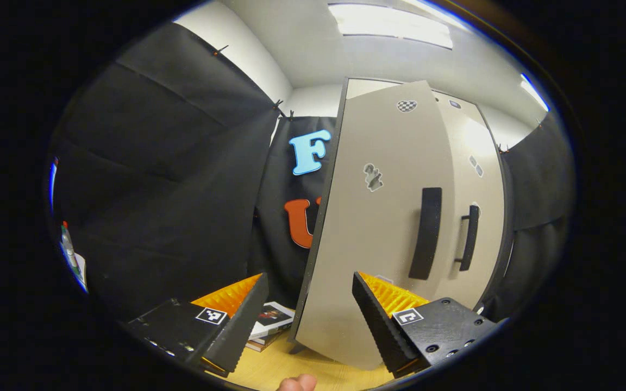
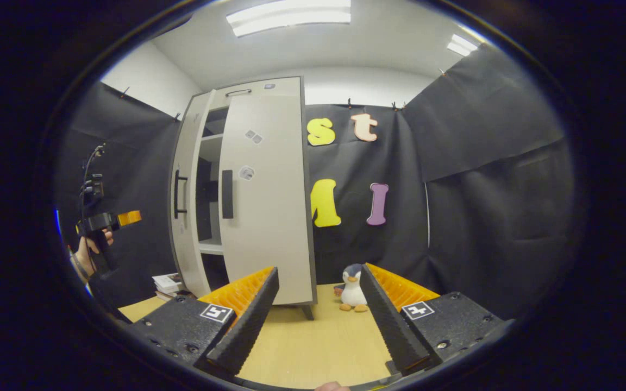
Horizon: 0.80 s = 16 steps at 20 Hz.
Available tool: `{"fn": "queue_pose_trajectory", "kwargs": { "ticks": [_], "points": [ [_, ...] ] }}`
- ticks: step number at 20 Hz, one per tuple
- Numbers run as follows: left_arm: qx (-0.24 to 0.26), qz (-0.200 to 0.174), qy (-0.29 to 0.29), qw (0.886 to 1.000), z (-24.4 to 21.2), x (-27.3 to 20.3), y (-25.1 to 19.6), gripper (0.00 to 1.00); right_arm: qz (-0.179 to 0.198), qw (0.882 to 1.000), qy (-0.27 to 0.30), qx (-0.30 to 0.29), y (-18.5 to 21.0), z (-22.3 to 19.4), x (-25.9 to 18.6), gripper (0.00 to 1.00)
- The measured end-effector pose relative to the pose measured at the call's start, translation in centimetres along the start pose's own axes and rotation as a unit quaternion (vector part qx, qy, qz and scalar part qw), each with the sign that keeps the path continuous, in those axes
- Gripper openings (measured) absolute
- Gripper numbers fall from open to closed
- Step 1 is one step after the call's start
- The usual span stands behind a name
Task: Grasp the bottle in the cabinet with the left hand and place it on the coaster, then close the right door with the right hand and the left door with the left hand.
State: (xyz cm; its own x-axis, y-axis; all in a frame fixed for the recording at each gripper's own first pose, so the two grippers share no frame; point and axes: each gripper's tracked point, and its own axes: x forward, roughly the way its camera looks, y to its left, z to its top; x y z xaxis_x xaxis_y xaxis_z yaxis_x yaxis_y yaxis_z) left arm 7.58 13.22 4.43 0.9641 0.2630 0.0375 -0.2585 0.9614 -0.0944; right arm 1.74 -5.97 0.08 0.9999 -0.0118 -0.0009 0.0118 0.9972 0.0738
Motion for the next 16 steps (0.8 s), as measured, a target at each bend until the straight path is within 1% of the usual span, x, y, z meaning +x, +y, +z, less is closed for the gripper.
{"fn": "queue_pose_trajectory", "kwargs": {
  "ticks": [1, 2, 3, 4, 5, 6, 7, 8, 9, 10, 11, 12, 13, 14, 15, 16],
  "points": [
    [0.005, 0.003, 0.001, 1.000, -0.2, -1.4, -0.1, 0.95, 0.007, 1.000, 0.007, 0.001, 0.3, -0.5, 0.2, 0.98],
    [0.005, -0.005, 0.005, 1.000, -0.5, -2.8, -0.9, 0.95, 0.012, 1.000, 0.013, 0.001, 0.6, -0.9, 0.4, 0.94],
    [0.004, -0.018, 0.009, 1.000, -0.8, -4.3, -1.9, 0.95, 0.019, 1.000, 0.018, 0.004, 0.9, -1.2, 0.6, 0.98],
    [0.009, -0.031, 0.011, 0.999, -1.2, -5.6, -2.9, 0.99, 0.027, 0.999, 0.025, 0.008, 1.5, -1.7, 0.8, 0.98],
    [0.019, -0.042, 0.012, 0.999, -1.5, -6.7, -3.7, 0.99, 0.036, 0.999, 0.031, 0.010, 2.0, -2.2, 0.8, 0.94],
    [0.030, -0.050, 0.013, 0.998, -1.9, -7.7, -4.4, 0.95, 0.042, 0.998, 0.037, 0.011, 2.4, -2.6, 1.0, 0.98],
    [0.037, -0.059, 0.016, 0.997, -2.3, -8.7, -5.3, 0.95, 0.047, 0.998, 0.043, 0.009, 2.7, -3.0, 1.0, 0.98],
    [0.038, -0.073, 0.018, 0.997, -2.8, -9.6, -6.4, 0.99, 0.051, 0.998, 0.048, 0.006, 2.9, -3.4, 1.1, 0.98],
    [0.035, -0.089, 0.020, 0.995, -3.3, -10.4, -7.6, 0.99, 0.054, 0.997, 0.053, 0.003, 3.2, -3.8, 1.0, 0.98],
    [0.030, -0.104, 0.023, 0.994, -3.7, -11.3, -8.8, 0.95, 0.057, 0.997, 0.057, 0.001, 3.5, -4.1, 1.0, 0.93],
    [0.025, -0.117, 0.028, 0.992, -4.0, -11.9, -9.8, 0.99, 0.062, 0.996, 0.059, 0.002, 3.8, -4.3, 1.0, 0.93],
    [0.020, -0.127, 0.029, 0.991, -4.2, -12.6, -10.8, 0.99, 0.066, 0.996, 0.061, 0.005, 4.1, -4.4, 1.1, 0.98],
    [0.017, -0.134, 0.031, 0.990, -4.3, -12.8, -11.5, 0.95, 0.071, 0.995, 0.064, 0.008, 4.5, -4.7, 1.1, 0.98],
    [0.017, -0.138, 0.033, 0.990, -4.6, -12.9, -12.0, 0.99, 0.074, 0.995, 0.066, 0.009, 4.7, -4.7, 1.1, 0.98],
    [0.020, -0.141, 0.035, 0.989, -4.8, -12.8, -12.4, 0.99, 0.074, 0.995, 0.064, 0.007, 4.8, -4.5, 1.1, 0.94],
    [0.023, -0.143, 0.034, 0.989, -4.8, -12.7, -12.7, 0.95, 0.073, 0.995, 0.062, 0.003, 4.8, -4.2, 1.1, 0.98]
  ]
}}
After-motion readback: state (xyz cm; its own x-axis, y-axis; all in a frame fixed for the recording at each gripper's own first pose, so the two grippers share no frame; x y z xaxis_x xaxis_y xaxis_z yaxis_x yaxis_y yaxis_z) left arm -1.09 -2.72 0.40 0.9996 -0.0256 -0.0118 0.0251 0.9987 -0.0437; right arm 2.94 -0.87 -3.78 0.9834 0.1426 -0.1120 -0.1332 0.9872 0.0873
